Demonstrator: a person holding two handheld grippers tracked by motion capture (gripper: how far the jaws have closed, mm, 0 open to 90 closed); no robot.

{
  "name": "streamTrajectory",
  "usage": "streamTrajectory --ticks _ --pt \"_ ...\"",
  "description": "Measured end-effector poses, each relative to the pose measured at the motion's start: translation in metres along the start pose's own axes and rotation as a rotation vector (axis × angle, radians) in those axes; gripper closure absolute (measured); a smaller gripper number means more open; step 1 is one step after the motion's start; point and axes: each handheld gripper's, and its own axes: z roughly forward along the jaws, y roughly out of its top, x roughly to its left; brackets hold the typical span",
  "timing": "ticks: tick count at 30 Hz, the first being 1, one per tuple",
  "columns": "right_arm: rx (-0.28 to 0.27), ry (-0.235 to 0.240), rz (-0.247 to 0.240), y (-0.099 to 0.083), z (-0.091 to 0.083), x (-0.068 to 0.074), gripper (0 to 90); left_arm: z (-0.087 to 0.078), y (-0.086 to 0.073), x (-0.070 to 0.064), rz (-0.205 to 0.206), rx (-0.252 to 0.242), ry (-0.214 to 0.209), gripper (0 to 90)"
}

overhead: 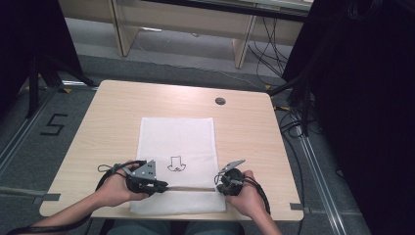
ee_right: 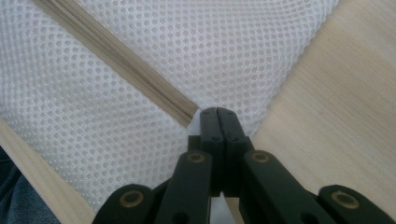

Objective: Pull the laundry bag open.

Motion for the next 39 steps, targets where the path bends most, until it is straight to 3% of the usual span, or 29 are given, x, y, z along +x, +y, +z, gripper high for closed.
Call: streamTrajectory --ticks 7,12,18,20,25,26,33,39 --pt "0.0 -0.005 0.0 0.0001 0.0001 0.0005 90.0 -0.0004 -0.0004 0.0006 0.006 0.008 0.005 81.7" --pt "0.001 -0.001 0.002 0.0001 -0.0001 0.0002 90.0 -0.0021 -0.0024 0.0017 -0.012 -0.007 0.0 81.7" --pt "0.001 -0.003 0.0 0.0001 0.0001 0.0004 90.0 -0.0031 -0.0025 0.0017 0.006 0.005 0.01 81.7" --pt "0.0 -0.002 0.0 0.0 0.0 0.0002 90.0 -0.0036 -0.0027 0.0019 -0.01 -0.004 0.005 81.7" --pt "0.001 -0.001 0.002 0.0002 0.0 0.0003 90.0 -0.0081 -0.0064 0.0043 -0.005 0.007 0.012 81.7" --pt "0.001 -0.004 0.001 0.0002 0.0001 0.0003 90.0 -0.0078 -0.0067 0.0036 -0.021 -0.004 0.006 81.6" --pt "0.001 -0.002 0.001 0.0001 0.0 0.0003 90.0 -0.0083 -0.0069 0.0043 0.001 -0.001 0.019 81.7" --pt "-0.001 0.0 -0.003 0.0 0.0001 0.0 90.0 -0.0089 -0.0077 0.0043 -0.007 0.0 0.017 81.6"
